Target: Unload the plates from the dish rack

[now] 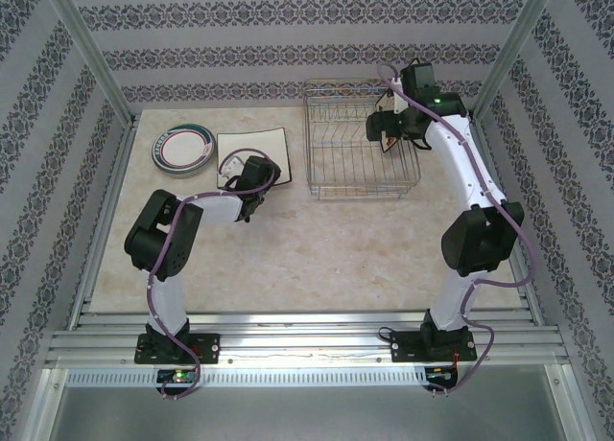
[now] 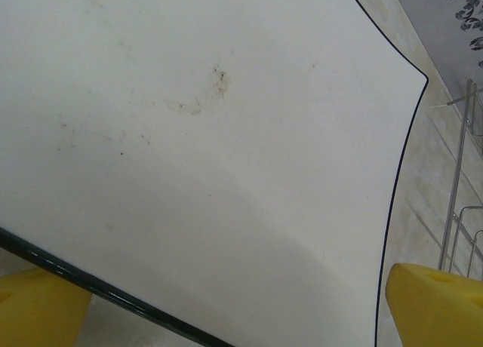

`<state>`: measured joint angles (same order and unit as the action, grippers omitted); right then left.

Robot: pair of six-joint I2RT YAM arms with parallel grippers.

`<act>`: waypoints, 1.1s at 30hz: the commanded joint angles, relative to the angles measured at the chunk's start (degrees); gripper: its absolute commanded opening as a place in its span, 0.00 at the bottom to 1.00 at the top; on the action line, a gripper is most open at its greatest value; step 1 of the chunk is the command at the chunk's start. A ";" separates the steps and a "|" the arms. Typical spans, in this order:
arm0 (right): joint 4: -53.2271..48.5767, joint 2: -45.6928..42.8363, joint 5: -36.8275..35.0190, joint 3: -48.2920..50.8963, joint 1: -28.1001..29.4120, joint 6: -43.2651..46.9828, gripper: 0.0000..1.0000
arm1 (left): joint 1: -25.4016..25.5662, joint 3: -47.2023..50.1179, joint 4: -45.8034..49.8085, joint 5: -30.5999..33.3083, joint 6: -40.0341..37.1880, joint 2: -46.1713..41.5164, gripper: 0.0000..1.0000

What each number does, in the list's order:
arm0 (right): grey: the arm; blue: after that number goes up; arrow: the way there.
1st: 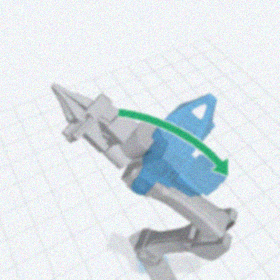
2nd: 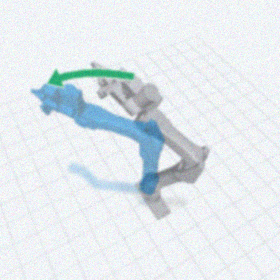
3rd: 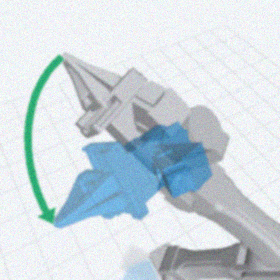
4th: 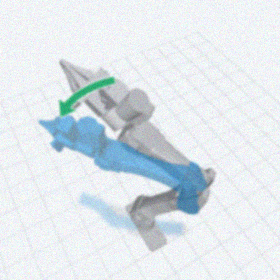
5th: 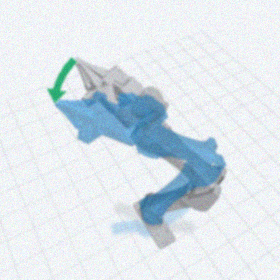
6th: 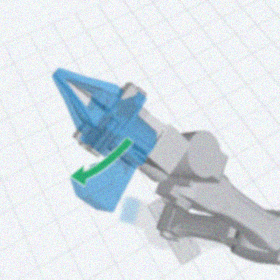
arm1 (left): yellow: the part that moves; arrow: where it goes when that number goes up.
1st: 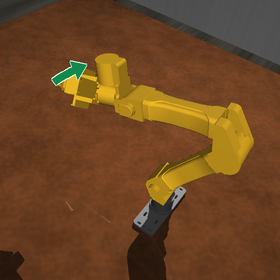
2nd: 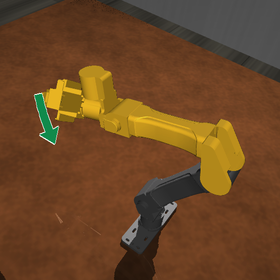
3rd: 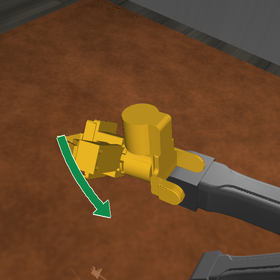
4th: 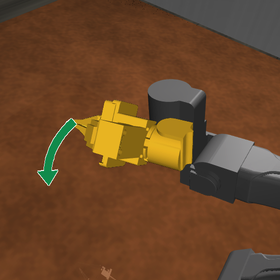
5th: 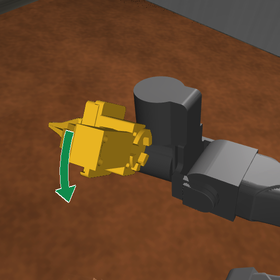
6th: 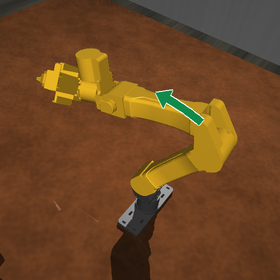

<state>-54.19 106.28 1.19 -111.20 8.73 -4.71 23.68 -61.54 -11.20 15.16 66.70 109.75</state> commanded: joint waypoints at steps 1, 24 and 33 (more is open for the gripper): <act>-0.55 -1.95 0.90 -0.20 -0.56 -0.24 0.98 | 1.32 -0.69 2.06 0.43 -4.42 -3.19 1.00; -11.88 16.24 -6.77 -33.77 -7.13 1.53 0.98 | -13.41 -40.83 65.23 -22.36 -58.43 -8.20 1.00; -5.69 29.49 -9.27 -47.74 -9.29 0.71 0.98 | -16.04 -67.53 79.94 -24.04 -62.15 10.49 1.00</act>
<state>-61.95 133.71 -6.66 -155.61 0.45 -4.08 8.12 -123.59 58.59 -7.29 8.10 118.04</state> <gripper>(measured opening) 0.979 0.996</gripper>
